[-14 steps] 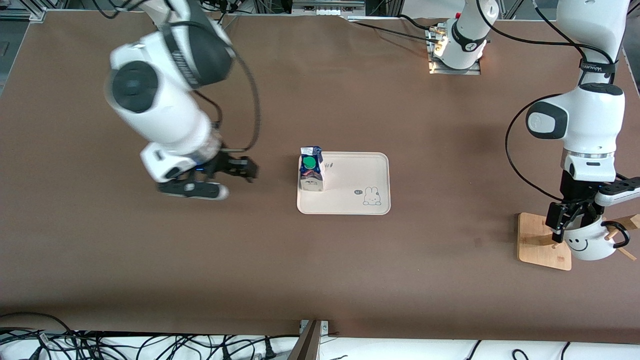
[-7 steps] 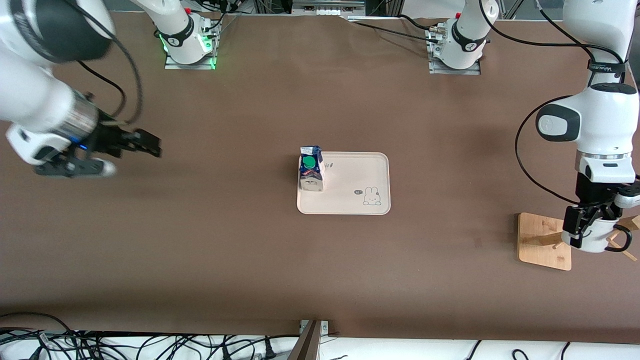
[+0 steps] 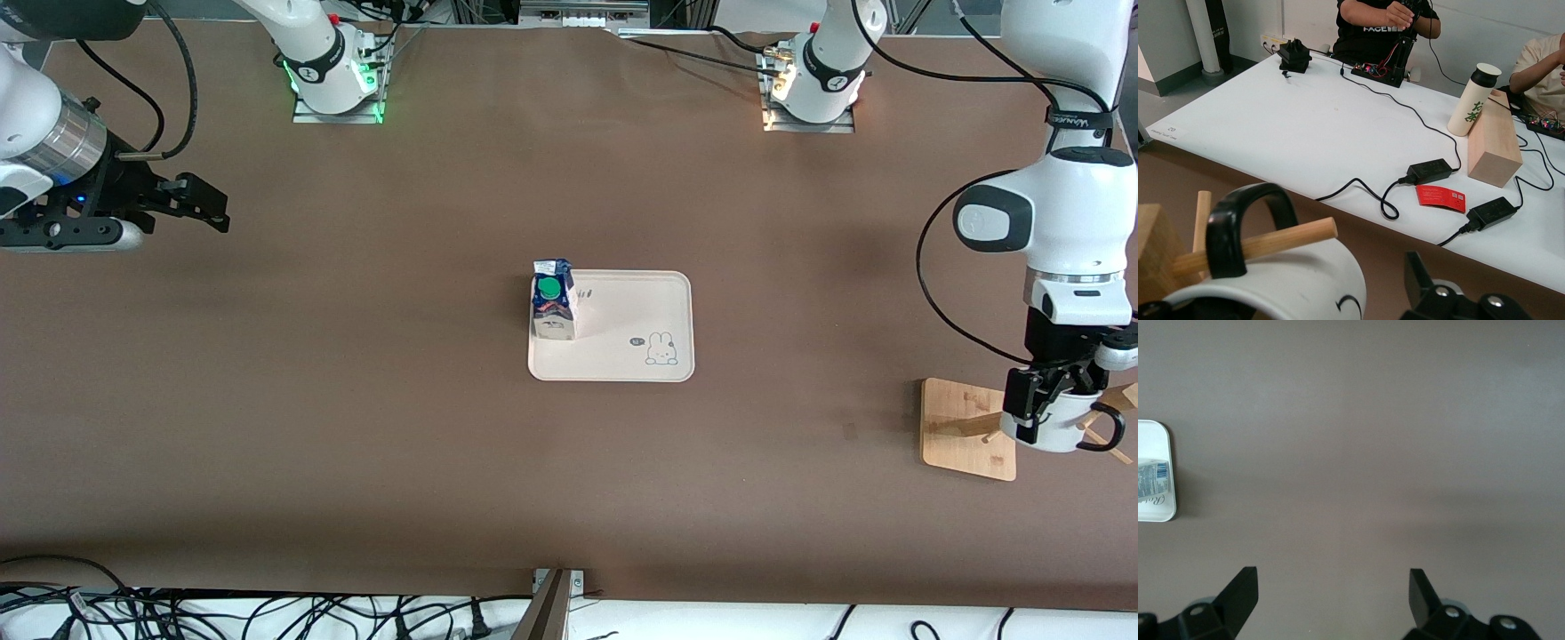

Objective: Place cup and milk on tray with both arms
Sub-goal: 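Grasp the white mug by its handle and lift it off the stand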

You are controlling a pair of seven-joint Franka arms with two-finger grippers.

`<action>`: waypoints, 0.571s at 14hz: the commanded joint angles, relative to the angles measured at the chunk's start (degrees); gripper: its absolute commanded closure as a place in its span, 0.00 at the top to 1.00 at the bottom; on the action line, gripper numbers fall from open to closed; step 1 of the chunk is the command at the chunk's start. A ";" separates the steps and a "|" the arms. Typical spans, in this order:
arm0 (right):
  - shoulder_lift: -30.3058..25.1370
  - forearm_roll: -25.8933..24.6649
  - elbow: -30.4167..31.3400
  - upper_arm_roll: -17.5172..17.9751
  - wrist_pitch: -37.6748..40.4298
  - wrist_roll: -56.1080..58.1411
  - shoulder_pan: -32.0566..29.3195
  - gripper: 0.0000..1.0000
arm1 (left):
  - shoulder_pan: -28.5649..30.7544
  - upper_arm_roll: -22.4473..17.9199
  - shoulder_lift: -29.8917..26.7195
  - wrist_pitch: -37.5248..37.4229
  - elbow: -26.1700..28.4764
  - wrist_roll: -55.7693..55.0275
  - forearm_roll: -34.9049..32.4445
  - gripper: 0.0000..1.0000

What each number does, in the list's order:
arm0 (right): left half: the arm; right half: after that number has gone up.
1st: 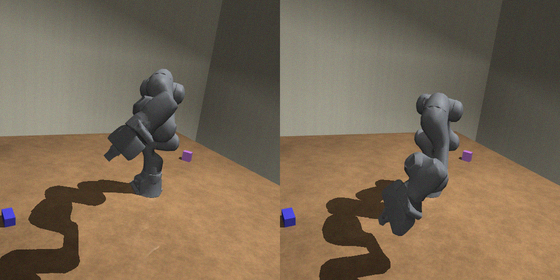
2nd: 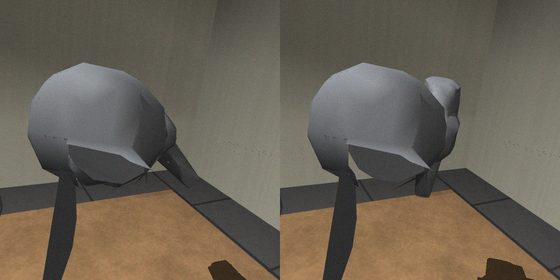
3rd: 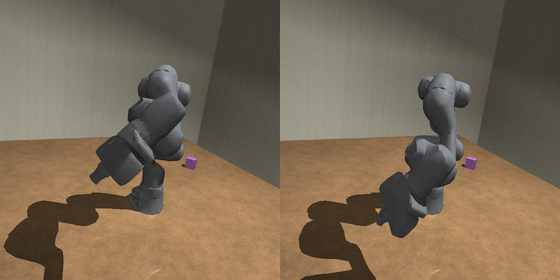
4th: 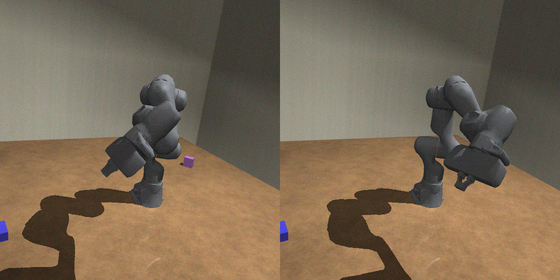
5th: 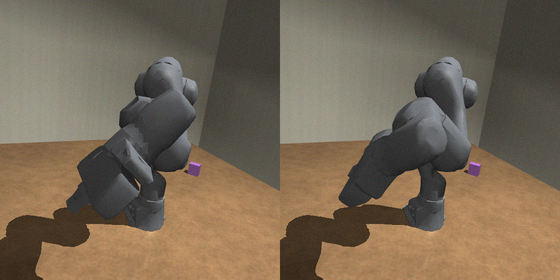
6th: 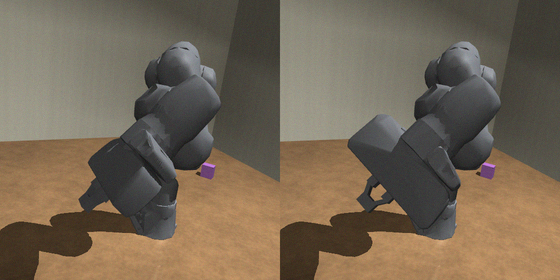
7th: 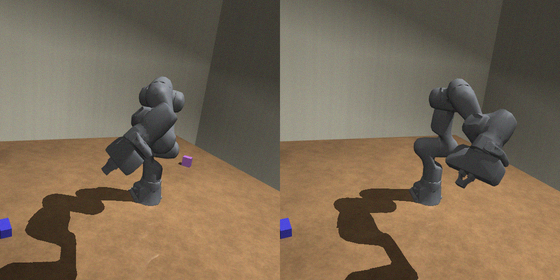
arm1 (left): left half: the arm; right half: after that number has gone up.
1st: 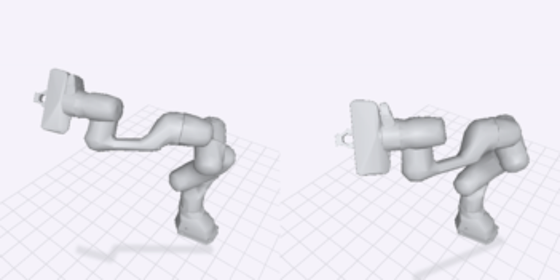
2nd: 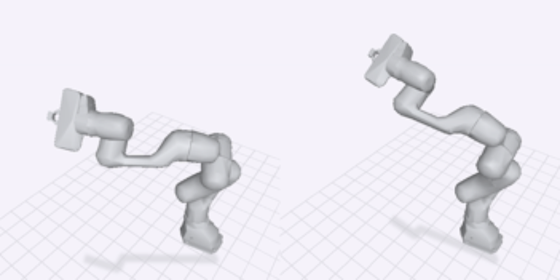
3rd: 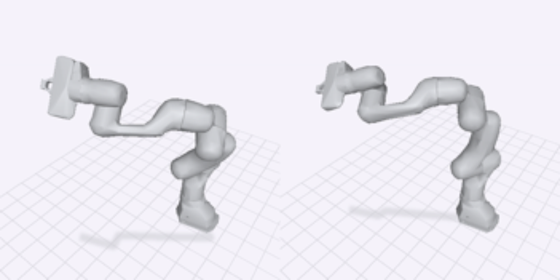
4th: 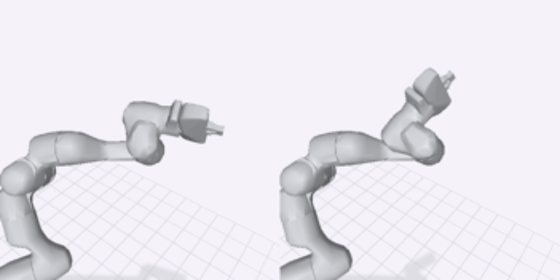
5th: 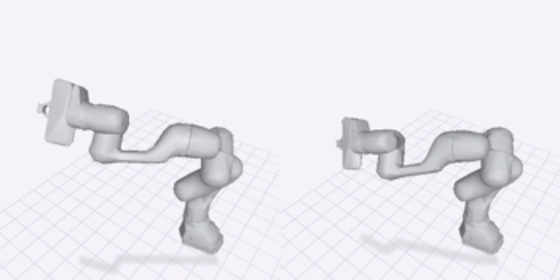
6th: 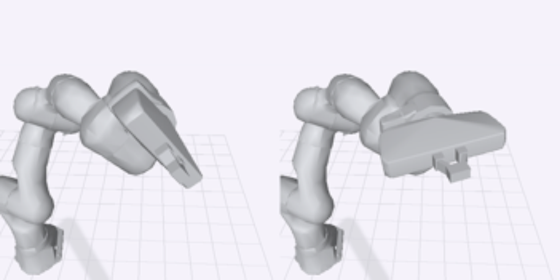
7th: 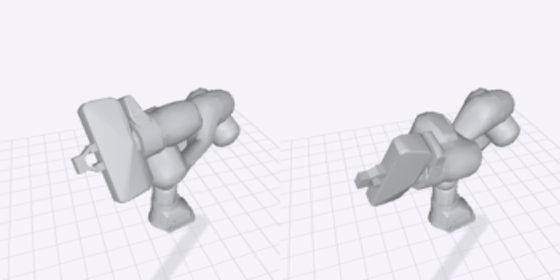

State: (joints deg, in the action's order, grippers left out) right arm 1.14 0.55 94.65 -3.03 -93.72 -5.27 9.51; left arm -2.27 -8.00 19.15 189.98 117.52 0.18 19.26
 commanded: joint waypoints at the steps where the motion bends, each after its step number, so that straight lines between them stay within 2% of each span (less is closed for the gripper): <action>1: -0.17 -0.90 0.28 0.40 -0.93 0.00 -0.20 1.00 | -0.98 -0.35 -0.52 0.13 0.25 1.05 1.66 0.36; 3: -0.08 -0.90 -0.77 0.31 -0.67 0.08 -0.37 1.00 | -0.98 -0.35 -0.34 0.13 0.25 0.62 1.66 0.10; 4: -0.08 -0.81 -1.39 0.14 -0.32 0.43 -0.46 1.00 | -0.98 -0.35 -0.25 0.13 0.25 0.62 1.66 0.03; 5: 0.01 -0.99 -1.48 0.13 -0.15 0.44 -0.46 1.00 | -0.98 -0.35 -0.25 0.04 0.34 0.62 1.66 0.00; 8: 1.14 -0.64 -2.96 0.05 0.03 0.35 -0.81 1.00 | -0.98 -0.26 0.01 -0.14 1.31 0.26 1.75 0.00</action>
State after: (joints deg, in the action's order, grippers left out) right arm 1.23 0.36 93.77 -3.23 -94.29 -5.27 9.45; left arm -2.79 -7.89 19.12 190.00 118.18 -1.16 19.35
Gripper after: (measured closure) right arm 0.000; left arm 0.863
